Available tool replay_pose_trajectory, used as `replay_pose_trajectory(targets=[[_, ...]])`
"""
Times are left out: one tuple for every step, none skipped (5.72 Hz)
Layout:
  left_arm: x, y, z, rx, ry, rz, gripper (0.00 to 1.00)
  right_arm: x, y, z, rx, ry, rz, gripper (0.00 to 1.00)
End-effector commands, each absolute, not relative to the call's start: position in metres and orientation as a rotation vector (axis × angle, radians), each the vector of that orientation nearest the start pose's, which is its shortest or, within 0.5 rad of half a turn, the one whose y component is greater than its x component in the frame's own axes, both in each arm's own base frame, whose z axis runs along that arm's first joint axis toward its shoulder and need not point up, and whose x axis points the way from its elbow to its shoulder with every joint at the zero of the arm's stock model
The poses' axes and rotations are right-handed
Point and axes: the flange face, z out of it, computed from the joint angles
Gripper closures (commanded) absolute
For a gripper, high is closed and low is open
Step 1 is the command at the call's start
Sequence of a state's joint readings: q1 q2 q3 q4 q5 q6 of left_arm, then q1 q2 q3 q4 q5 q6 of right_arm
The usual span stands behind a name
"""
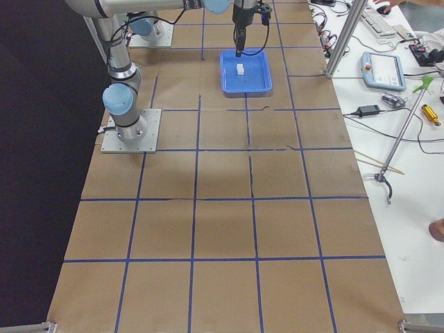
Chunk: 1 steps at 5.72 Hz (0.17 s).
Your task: Assemble white blocks and place on blue tray
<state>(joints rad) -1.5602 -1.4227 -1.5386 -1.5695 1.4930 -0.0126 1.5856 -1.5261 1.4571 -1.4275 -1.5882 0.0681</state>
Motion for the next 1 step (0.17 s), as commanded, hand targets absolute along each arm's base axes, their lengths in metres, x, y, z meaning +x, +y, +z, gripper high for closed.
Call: replay_pose_trajectory(targets=[[-0.1370,-0.4416,0.5721,-0.026,3.207,-0.291,0.01,0.1393,-0.4991,0.5071,0.103,3.158,0.122,0.00]])
